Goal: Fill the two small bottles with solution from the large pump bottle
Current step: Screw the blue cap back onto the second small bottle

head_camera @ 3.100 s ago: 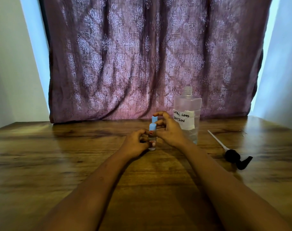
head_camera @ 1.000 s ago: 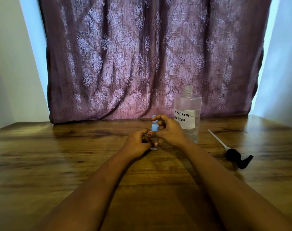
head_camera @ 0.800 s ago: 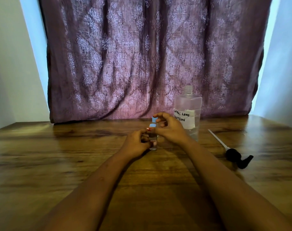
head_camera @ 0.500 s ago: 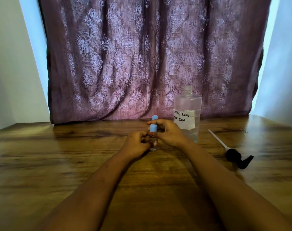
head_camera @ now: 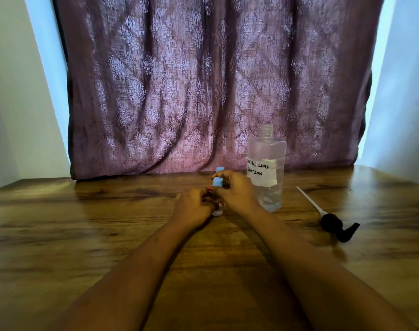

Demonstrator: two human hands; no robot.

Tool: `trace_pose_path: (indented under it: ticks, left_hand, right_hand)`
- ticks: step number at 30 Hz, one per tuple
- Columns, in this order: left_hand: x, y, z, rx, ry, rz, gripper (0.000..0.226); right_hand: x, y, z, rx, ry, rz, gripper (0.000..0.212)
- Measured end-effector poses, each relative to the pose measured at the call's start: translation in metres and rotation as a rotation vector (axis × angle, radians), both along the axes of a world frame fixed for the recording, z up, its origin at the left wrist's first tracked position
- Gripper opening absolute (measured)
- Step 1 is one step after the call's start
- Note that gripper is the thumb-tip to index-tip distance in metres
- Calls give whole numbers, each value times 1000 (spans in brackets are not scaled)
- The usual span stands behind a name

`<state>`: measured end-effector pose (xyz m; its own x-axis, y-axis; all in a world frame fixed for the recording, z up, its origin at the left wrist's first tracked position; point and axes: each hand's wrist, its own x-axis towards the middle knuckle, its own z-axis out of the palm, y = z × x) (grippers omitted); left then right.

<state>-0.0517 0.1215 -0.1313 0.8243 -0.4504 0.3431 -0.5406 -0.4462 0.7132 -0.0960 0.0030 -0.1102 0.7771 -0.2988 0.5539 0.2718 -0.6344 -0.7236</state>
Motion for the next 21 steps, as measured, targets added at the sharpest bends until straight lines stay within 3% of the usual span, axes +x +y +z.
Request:
trace_pose_path:
  ticks: [3, 6, 9, 14, 18, 21]
  left_hand:
    - [-2, 2, 1, 35, -59, 46, 34]
    - [2, 3, 1, 66, -123, 134, 22]
    - [9, 6, 0, 45, -97, 183, 24]
    - [18, 13, 1, -122, 35, 195, 45]
    - [20, 8, 1, -93, -4, 278, 23]
    - [21, 7, 2, -113, -15, 311, 8]
  right_hand:
    - [4, 4, -5, 66, 39, 34, 25]
    - [3, 6, -8, 187, 127, 108, 38]
    - [2, 8, -10, 177, 184, 128, 38]
    - [18, -5, -16, 103, 60, -180, 39]
    - [23, -12, -15, 137, 205, -191, 53]
    - [22, -15, -6, 124, 265, -181, 48]
